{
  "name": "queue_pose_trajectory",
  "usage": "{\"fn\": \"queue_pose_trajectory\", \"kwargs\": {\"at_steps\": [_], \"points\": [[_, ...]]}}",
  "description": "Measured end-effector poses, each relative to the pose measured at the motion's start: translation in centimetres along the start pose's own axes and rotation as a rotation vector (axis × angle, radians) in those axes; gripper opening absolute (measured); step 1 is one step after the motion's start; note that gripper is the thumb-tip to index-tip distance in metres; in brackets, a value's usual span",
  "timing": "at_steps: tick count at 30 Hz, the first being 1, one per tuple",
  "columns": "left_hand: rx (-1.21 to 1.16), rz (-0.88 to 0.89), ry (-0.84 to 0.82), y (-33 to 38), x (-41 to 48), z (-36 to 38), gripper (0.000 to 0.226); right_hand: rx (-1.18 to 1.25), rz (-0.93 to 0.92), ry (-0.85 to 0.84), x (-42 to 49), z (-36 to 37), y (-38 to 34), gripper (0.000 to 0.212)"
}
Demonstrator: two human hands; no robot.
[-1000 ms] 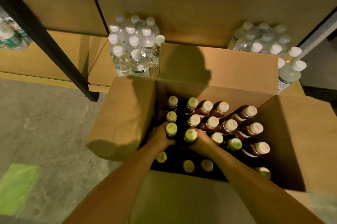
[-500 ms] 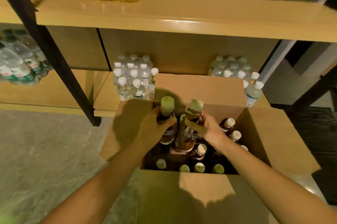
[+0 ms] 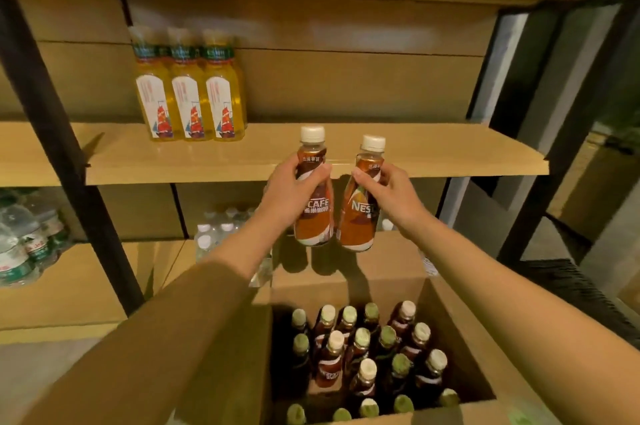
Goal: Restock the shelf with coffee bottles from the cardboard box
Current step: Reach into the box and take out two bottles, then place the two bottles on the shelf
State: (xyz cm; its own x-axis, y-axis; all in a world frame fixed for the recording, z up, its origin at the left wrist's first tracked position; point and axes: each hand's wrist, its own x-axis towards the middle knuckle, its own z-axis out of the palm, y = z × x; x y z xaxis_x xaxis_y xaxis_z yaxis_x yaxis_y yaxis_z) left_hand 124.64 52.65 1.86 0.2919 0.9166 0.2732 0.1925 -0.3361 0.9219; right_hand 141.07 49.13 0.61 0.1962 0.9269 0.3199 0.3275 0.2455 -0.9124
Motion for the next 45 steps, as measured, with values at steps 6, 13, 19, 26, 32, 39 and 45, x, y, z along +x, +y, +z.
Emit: {"fn": "queue_pose_trajectory", "kwargs": {"at_steps": [6, 13, 19, 26, 32, 39, 45], "points": [[-0.012, 0.047, -0.007, 3.1, 5.3, 0.0, 0.031, -0.018, -0.019, 0.041, 5.2, -2.9, -2.2, 0.023], [-0.067, 0.014, 0.047, 3.5, 13.4, 2.7, 0.024, -0.045, -0.05, 0.064, 13.3, -6.0, -1.4, 0.015], [-0.098, 0.026, 0.096, 4.7, 19.7, 4.4, 0.026, -0.074, -0.081, 0.027, 20.3, -8.2, -1.7, 0.02], [-0.083, -0.102, 0.146, 2.9, 26.5, 5.1, 0.031, -0.094, 0.106, 0.045, 28.3, -9.2, 1.0, 0.032], [-0.12, -0.158, 0.169, 0.5, 31.1, 5.9, 0.032, -0.079, 0.068, 0.138, 32.4, -7.8, 3.4, 0.042], [-0.109, -0.072, 0.125, -0.3, 34.8, 6.4, 0.04, -0.106, 0.007, 0.079, 35.8, -7.0, 4.7, 0.041], [-0.176, -0.018, 0.095, -1.4, 36.2, 6.1, 0.04, -0.028, -0.024, 0.038, 37.5, -6.4, 5.6, 0.031]]}}
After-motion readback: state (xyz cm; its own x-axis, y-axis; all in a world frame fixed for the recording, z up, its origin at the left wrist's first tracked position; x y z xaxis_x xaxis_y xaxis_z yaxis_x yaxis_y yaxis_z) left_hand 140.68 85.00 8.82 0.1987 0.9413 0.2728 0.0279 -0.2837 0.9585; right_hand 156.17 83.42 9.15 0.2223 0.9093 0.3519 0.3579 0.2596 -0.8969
